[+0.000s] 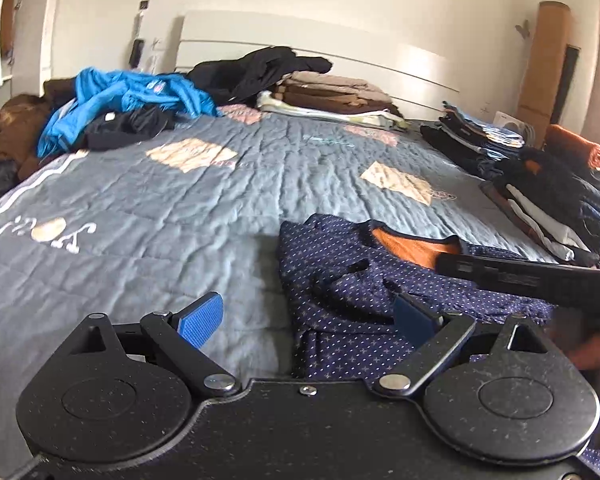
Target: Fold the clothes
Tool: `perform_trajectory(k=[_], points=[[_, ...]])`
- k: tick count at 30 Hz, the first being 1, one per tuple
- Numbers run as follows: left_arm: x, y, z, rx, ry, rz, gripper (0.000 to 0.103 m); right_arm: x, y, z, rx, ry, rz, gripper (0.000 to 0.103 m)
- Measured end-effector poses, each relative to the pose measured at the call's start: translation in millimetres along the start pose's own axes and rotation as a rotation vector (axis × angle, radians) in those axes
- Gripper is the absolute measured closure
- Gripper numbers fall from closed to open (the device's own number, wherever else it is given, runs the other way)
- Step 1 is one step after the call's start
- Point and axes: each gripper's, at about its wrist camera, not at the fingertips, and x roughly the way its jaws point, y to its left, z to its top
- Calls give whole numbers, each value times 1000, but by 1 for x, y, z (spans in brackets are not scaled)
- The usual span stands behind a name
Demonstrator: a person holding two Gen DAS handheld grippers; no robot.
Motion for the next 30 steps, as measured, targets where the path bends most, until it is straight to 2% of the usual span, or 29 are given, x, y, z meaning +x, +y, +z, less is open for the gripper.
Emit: perform_trajectory(k=[3,7,9,12,14,17,18,20,22,25,28,30], points=[[3,-5,-1,20,3,-6,11,-32,-19,-3,11,-22,-38,30],[8,-14,-4,29,-1,-8,11,-61,-56,-19,97,-15,-84,29],[11,-19,-1,27,-13,-22,11,-66,-69,-26,123,1,-94,29],[25,-24,11,16,-1,-66,15,-62,-72,-27,99,33,-110,29],[44,-28,23,0,33,-97,31,-61,-73,-26,92,25,-83,28],[82,-35,42,-22,101,-167,46,-59,-75,-22,113,18,-50,28],[95,-39,47,-10,126,-178,48,-59,-76,-21,119,18,-33,28],[120,-50,53,72,159,-161,62,-60,-79,-20,128,21,-8,27],[140,-58,55,145,185,-152,68,-61,-81,-20,118,29,11,27],[167,-66,53,221,245,-156,68,-61,-85,-21,101,38,15,26],[188,-72,47,264,310,-161,68,-59,-90,-21,138,52,46,26],[200,-74,44,285,350,-136,68,-60,-91,-21,141,57,66,26]])
